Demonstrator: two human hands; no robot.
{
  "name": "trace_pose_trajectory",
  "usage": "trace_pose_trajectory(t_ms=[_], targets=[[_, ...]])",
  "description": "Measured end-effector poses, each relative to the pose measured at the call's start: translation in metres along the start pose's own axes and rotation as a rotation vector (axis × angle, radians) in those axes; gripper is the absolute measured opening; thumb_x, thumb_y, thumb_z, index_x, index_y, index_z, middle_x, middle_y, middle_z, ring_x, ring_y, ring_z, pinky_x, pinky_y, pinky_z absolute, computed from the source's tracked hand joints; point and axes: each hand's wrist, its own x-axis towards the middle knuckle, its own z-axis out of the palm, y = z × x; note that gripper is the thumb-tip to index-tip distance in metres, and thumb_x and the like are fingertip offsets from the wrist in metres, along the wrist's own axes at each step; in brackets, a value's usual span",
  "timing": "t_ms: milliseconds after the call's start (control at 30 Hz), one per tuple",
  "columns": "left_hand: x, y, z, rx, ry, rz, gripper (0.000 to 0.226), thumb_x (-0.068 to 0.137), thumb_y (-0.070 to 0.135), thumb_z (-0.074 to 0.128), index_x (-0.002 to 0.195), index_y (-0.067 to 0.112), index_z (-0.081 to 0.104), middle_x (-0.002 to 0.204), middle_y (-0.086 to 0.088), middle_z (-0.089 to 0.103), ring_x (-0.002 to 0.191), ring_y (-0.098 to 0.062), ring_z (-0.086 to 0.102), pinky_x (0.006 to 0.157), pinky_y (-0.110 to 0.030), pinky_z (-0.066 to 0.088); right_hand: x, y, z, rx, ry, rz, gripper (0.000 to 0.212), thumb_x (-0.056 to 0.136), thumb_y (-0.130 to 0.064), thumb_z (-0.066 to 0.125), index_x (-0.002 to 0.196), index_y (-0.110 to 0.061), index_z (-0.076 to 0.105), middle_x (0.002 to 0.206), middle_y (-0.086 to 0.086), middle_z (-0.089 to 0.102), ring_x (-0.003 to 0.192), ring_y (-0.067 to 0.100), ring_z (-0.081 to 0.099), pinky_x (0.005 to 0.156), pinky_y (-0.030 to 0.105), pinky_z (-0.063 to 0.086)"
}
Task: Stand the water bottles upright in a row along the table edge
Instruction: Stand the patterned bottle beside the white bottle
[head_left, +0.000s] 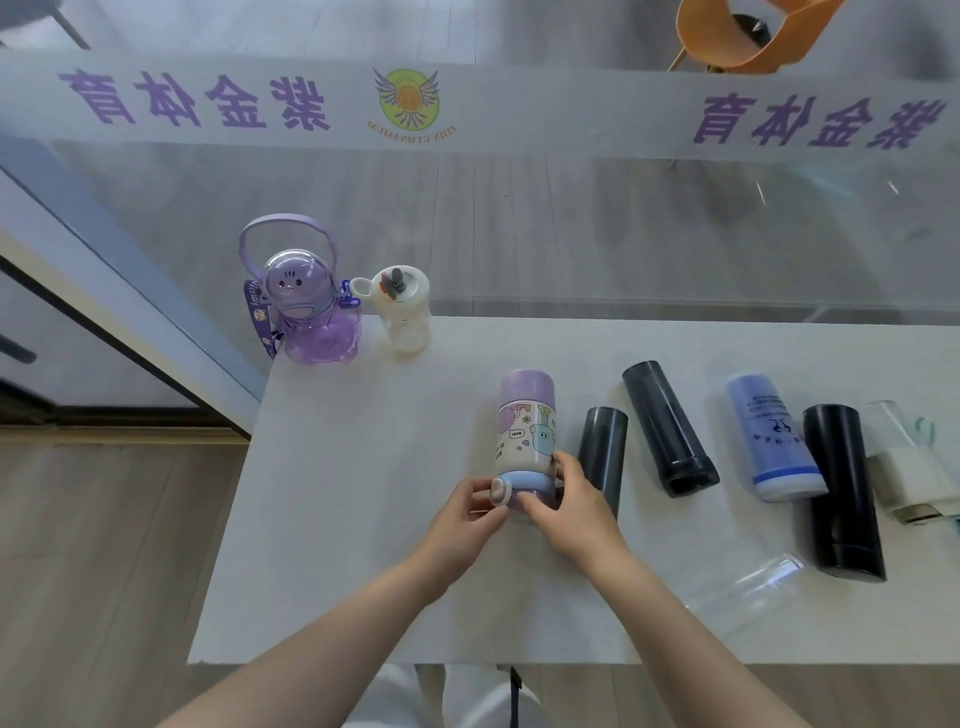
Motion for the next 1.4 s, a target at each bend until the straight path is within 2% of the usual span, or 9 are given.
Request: trace_pose_trajectory(t_ms=[167,333,567,800,1000,1100,1233,1333,1400], targets=[[-0.009,0.012,-0.004,0.007,0.03,0.062,0.017,0.091,0.023,0.067,0.103,0.014,0.059,0.096,-0.011,0.068,0.082,-0.018,0.068,0.086,-0.036,0.058,-0.015,-0.013,-0.007,-0.025,0.021,-0.051,0.063,0.079,-0.05,0.064,0.134,-0.029,0.041,0.125,0.001,0.058,0.111,0.018,0.057,0.093,0.04,0.05],[-0.015,0.038,-0.006,0.084,0.083,0.155,0.017,0.093,0.024,0.063,0.099,0.01,0.055,0.084,-0.007,0.069,0.078,-0.022,0.072,0.08,-0.039,0.06,-0.02,-0.034,-0.018,-0.032,0.047,-0.165,0.065,0.075,-0.052,0.07,0.131,-0.034,0.044,0.12,-0.005,0.059,0.114,0.015,0.053,0.091,0.029,0.047],[-0.01,0.079,-0.023,0.101,0.212,0.155,0.031,0.096,0.037,0.056,0.086,0.007,0.057,0.072,-0.005,0.07,0.064,-0.018,0.072,0.064,-0.032,0.061,-0.011,-0.065,-0.031,-0.422,0.063,-0.473,0.071,0.073,-0.049,0.073,0.131,-0.02,0.042,0.111,-0.001,0.063,0.095,0.024,0.054,0.082,0.031,0.041],[0.004,0.104,-0.052,0.301,0.263,0.108,0.052,0.094,0.051,0.05,0.09,0.0,0.059,0.06,-0.001,0.068,0.062,-0.019,0.068,0.074,-0.04,0.058,0.008,-0.091,-0.03,-0.645,0.091,-0.525,0.057,0.081,-0.044,0.059,0.128,-0.021,0.038,0.097,0.0,0.064,0.09,0.028,0.06,0.084,0.037,0.038],[0.006,0.091,-0.054,0.17,0.19,0.138,0.051,0.093,0.052,0.052,0.091,0.002,0.058,0.063,0.005,0.066,0.063,-0.01,0.065,0.064,-0.028,0.056,0.003,-0.086,-0.002,-0.452,0.08,-0.502,0.084,0.079,-0.048,0.069,0.145,-0.019,0.026,0.132,0.004,0.046,0.111,0.028,0.05,0.088,0.04,0.047],[0.008,0.076,-0.065,0.193,0.151,0.156,0.038,0.093,0.051,0.05,0.089,0.015,0.06,0.073,0.009,0.07,0.078,-0.012,0.068,0.07,-0.028,0.053,0.0,-0.082,0.006,-0.441,0.149,-0.534,0.082,0.08,-0.039,0.071,0.147,-0.021,0.026,0.133,0.007,0.043,0.108,0.029,0.049,0.076,0.04,0.052],[0.014,0.05,-0.091,0.584,0.201,0.094,0.02,0.093,0.036,0.057,0.107,0.023,0.059,0.108,0.007,0.064,0.103,-0.018,0.06,0.085,-0.031,0.046,0.004,-0.084,0.009,-0.395,0.156,-0.523,0.08,0.081,-0.034,0.07,0.148,-0.018,0.027,0.135,0.01,0.04,0.107,0.031,0.049,0.076,0.044,0.053],[0.017,0.029,-0.111,1.022,0.148,-0.038,0.064,0.09,0.042,0.061,0.145,0.021,0.036,0.153,-0.005,0.033,0.141,-0.027,0.029,0.113,-0.041,0.031,0.014,-0.089,0.007,-0.369,0.161,-0.501,0.078,0.083,-0.03,0.069,0.147,-0.016,0.028,0.136,0.011,0.038,0.109,0.033,0.048,0.079,0.047,0.052],[0.017,0.018,-0.119,1.187,0.121,-0.154,0.087,0.085,0.052,0.064,0.153,0.029,0.015,0.163,-0.002,0.004,0.149,-0.028,0.004,0.116,-0.051,0.023,0.024,-0.094,0.004,-0.371,0.164,-0.489,0.077,0.083,-0.028,0.069,0.147,-0.015,0.028,0.136,0.011,0.038,0.109,0.035,0.048,0.078,0.048,0.052]])
